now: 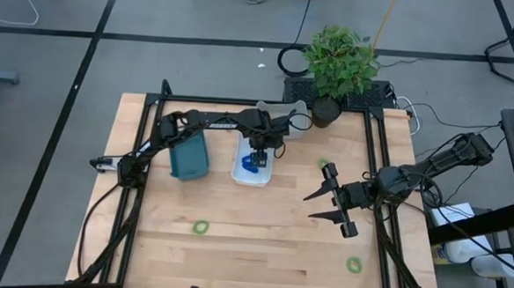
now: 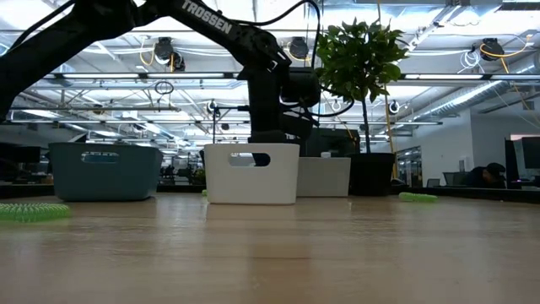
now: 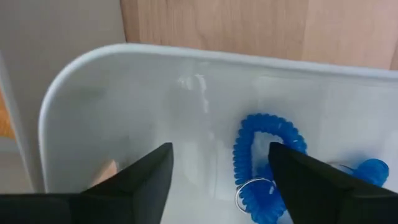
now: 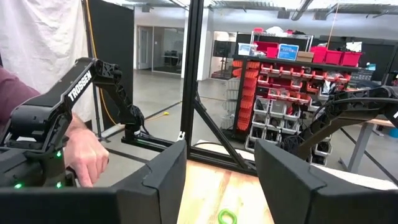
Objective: Sort spring keychains
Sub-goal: Put the blue spring keychain into the white bin
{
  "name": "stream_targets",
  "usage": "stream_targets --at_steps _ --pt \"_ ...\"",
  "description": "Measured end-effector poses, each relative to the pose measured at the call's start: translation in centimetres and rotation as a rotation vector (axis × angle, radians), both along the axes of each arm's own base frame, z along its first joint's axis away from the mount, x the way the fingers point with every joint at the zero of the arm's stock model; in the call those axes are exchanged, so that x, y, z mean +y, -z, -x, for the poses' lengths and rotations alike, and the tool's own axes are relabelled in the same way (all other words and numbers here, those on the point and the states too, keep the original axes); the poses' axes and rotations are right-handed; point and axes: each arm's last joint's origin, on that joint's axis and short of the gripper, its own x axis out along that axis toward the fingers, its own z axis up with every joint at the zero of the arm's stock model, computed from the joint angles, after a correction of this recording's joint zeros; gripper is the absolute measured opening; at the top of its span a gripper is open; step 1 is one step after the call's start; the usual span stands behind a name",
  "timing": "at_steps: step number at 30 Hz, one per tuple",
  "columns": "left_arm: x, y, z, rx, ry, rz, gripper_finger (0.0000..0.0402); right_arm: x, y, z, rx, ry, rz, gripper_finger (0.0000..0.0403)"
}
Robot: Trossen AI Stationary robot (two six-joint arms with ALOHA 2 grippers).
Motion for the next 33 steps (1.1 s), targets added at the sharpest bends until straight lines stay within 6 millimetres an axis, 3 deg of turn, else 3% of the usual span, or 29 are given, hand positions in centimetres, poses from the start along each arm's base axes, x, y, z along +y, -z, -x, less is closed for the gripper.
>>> stream_targets --at_steps 5,12,17,23,27,33 --pt "-0.2 -0.8 0.7 0.043 -0.047 -0.033 0.0308 0.0 0.0 0.0 -0.001 0.0 0.001 0.0174" --pt "-1.6 -4.8 2.0 0.032 -0.066 -0.033 0.0325 0.0 -0.1 0.0 -0.019 0.005 0.038 0.0175" --pt "-3.8 -8.4 3.4 0.008 -0.042 -0.035 0.0326 0.0 -0.1 0.0 -0.019 0.005 0.04 0.0172" --pt "-7.8 -12.9 5.2 -0.07 0.017 0.029 0.0326 0.0 -0.1 0.0 -0.015 0.004 0.025 0.0171" --pt "-10.3 -15.1 7.1 -0.122 0.052 0.03 0.0326 0.0 0.0 0.0 0.004 0.003 -0.008 0.0169" --pt "-12.6 -15.8 11.9 -0.156 -0.003 0.034 0.0326 0.0 0.2 0.0 0.021 0.001 0.001 0.0169"
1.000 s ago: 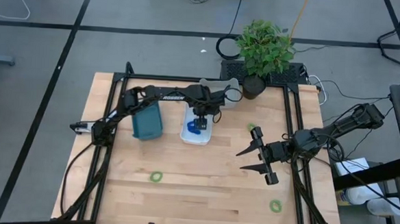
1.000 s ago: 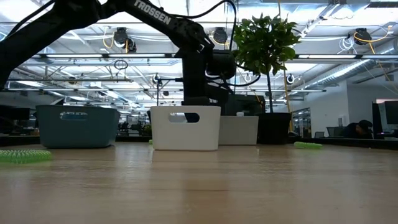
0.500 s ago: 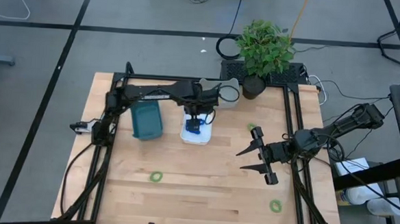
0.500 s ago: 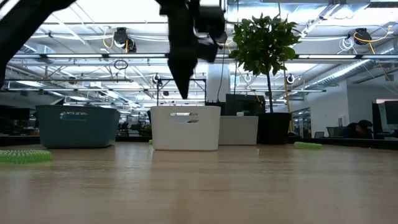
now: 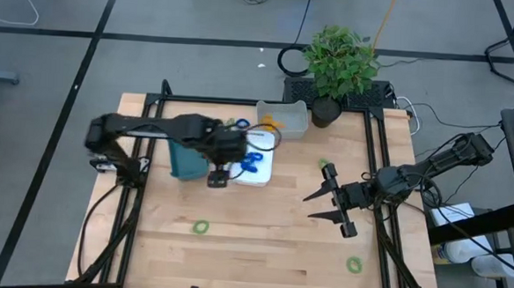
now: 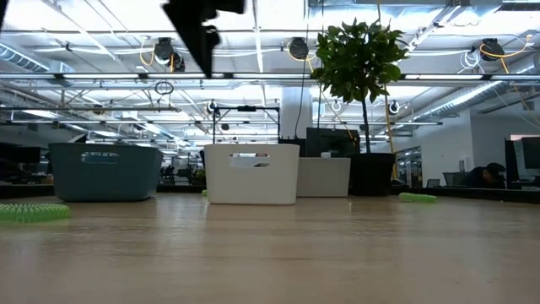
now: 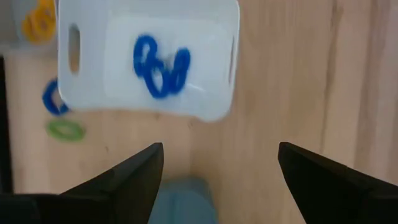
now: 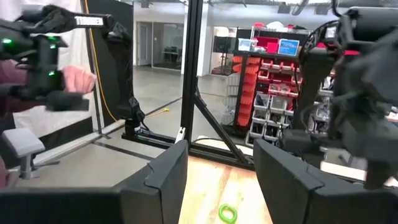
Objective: Sort spring keychains
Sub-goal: Put the blue spring keychain into the white bin
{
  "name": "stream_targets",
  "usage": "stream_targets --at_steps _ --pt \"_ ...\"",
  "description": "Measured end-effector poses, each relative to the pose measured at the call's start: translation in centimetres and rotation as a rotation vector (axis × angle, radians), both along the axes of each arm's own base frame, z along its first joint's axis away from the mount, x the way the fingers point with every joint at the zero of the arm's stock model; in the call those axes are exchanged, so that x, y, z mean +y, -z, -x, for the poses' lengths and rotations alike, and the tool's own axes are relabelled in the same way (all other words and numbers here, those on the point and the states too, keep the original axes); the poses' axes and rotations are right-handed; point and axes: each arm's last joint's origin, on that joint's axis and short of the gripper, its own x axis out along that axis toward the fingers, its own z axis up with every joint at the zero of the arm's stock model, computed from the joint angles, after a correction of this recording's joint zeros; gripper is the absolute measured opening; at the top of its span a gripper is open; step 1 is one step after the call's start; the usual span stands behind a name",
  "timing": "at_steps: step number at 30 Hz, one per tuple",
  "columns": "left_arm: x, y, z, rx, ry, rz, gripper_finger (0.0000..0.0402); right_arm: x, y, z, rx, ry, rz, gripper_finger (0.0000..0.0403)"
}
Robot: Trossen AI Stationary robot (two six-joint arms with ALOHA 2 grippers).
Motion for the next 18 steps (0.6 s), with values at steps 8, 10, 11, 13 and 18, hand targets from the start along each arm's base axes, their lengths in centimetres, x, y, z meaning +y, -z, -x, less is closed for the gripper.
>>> stream_targets --at_steps 8,10,11,13,18 --pt "-2.1 1.0 7.1 -0.032 -0.14 0.016 0.0326 0.0 0.4 0.0 0.038 0.0 0.026 0.017" --pt "-2.4 1.2 8.7 -0.041 -0.179 0.029 0.0326 0.0 0.5 0.0 0.044 0.0 0.029 0.0169" --pt "-2.6 1.4 9.4 -0.046 -0.197 0.036 0.0326 0.0 0.6 0.0 0.048 0.002 0.031 0.0169" --pt "-3.0 1.6 10.9 -0.058 -0.225 0.043 0.0326 0.0 0.6 0.0 0.052 0.003 0.033 0.0169" --pt "-3.9 2.1 13.7 -0.095 -0.283 0.052 0.0326 0.0 0.6 0.0 0.052 0.003 0.033 0.0169"
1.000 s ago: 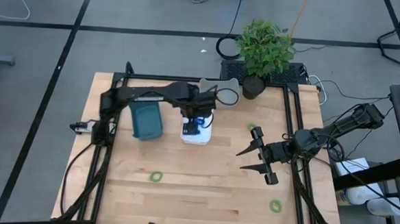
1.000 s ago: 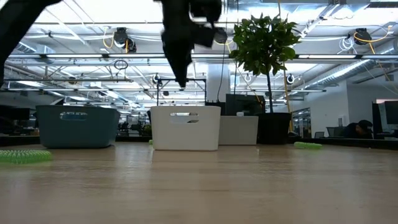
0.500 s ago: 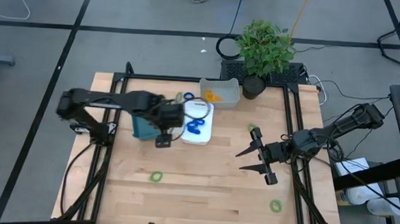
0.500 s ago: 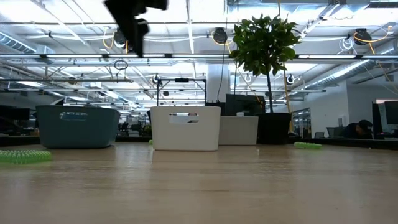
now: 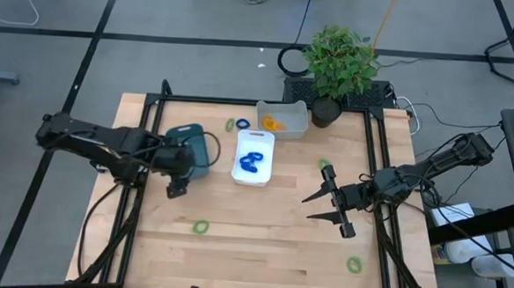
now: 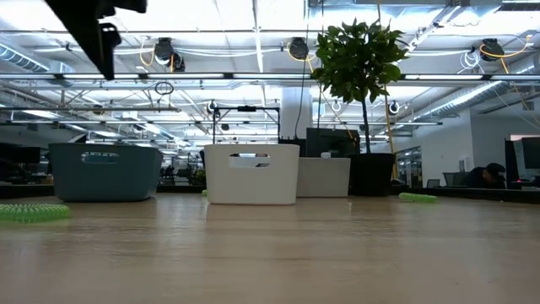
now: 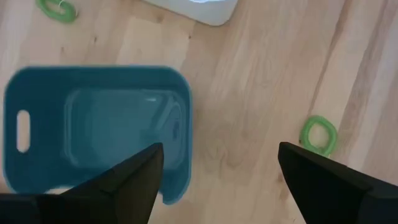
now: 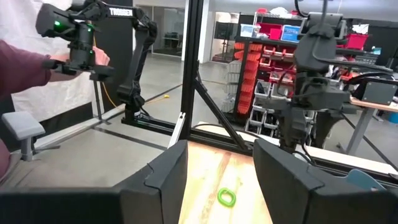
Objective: Sort spring keychains
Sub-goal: Put the blue spring keychain into the white bin
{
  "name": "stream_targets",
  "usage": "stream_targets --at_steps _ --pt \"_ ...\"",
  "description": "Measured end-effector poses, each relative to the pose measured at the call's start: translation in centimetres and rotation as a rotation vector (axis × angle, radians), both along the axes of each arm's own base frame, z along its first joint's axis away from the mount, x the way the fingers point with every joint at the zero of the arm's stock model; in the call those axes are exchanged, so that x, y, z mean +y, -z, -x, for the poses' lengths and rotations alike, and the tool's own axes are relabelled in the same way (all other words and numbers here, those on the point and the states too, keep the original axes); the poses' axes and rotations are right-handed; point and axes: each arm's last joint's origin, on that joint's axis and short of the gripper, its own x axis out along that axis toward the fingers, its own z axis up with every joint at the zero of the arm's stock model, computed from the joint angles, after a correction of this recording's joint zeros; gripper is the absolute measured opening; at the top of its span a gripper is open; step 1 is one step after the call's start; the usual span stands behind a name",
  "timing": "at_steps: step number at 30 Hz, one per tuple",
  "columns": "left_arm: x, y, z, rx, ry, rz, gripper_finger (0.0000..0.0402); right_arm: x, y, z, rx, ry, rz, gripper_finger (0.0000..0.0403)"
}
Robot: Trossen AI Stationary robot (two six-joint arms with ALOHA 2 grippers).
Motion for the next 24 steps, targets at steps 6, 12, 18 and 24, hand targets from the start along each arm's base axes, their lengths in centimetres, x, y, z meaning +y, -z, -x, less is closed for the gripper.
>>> stream_targets --at_steps 6,12,18,24 --pt "-0.7 0.6 1.9 -0.022 -0.052 0.013 0.0326 0.0 0.0 0.0 0.001 0.0 0.001 0.017" --pt "-0.3 0.7 1.9 -0.082 -0.13 -0.071 0.0326 0.0 0.0 0.0 0.001 0.0 0.001 0.0171" --pt "2.1 0.2 0.7 -0.174 -0.241 -0.079 0.0326 0.0 0.0 0.0 0.001 0.0 0.001 0.0171" --pt "6.0 0.5 -0.2 -0.157 -0.221 -0.051 0.0326 0.0 0.0 0.0 0.001 0.001 0.001 0.0171"
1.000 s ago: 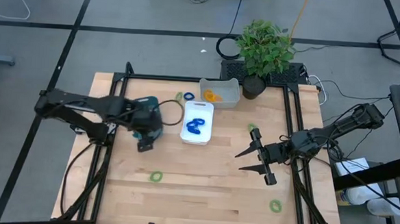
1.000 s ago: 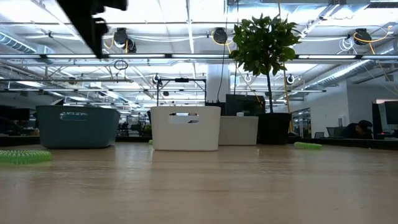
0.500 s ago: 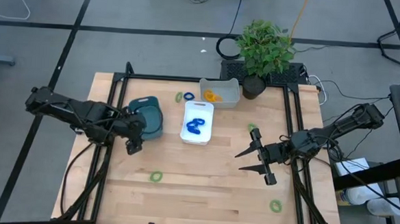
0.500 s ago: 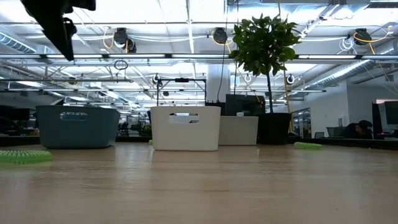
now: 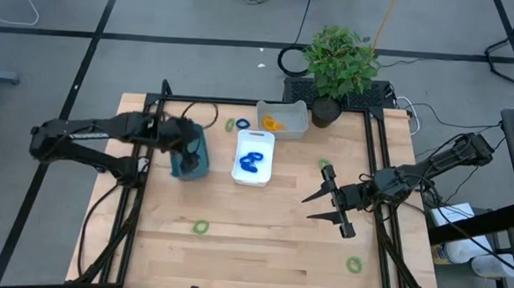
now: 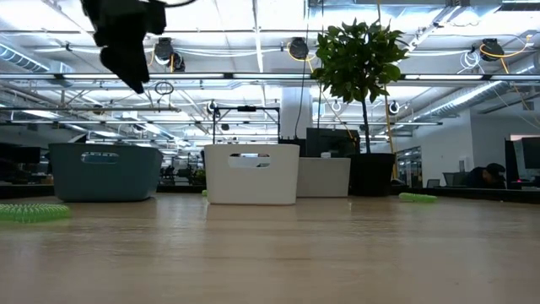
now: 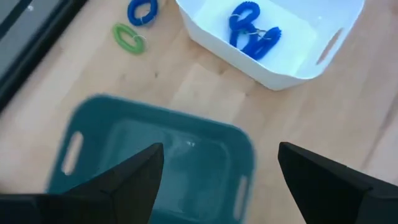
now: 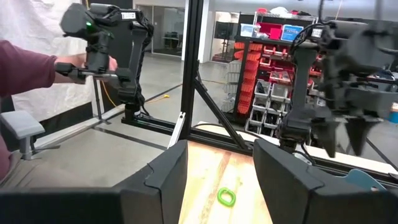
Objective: Sort spring keychains
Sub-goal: Put the blue spring keychain into the white bin
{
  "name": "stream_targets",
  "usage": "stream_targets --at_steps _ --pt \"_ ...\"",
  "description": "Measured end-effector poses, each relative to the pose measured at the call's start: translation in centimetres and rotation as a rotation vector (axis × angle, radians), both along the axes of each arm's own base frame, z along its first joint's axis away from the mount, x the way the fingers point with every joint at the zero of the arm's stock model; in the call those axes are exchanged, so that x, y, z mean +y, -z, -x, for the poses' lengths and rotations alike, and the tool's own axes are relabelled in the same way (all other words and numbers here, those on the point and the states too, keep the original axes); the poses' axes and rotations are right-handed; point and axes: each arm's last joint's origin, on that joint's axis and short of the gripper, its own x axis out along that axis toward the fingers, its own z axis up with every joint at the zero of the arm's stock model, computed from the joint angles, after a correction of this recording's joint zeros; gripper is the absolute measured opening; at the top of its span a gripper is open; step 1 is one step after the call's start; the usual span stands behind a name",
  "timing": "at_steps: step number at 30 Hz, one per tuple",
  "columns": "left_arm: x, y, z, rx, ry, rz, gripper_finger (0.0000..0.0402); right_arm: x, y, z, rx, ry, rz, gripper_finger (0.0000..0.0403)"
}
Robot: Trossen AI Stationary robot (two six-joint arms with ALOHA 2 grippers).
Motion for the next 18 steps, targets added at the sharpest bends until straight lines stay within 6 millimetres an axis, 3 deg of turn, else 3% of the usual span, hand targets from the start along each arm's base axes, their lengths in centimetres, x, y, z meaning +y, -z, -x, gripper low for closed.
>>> stream_targets --at_steps 9,18 --pt "6.2 0.0 -1.8 0.119 0.21 -0.131 0.0326 0.0 0.0 0.0 0.005 0.0 0.002 0.0171" --pt "13.0 -0.2 -4.7 0.239 0.237 -0.17 0.0326 0.0 0.3 0.0 0.03 0.0 0.014 0.0171"
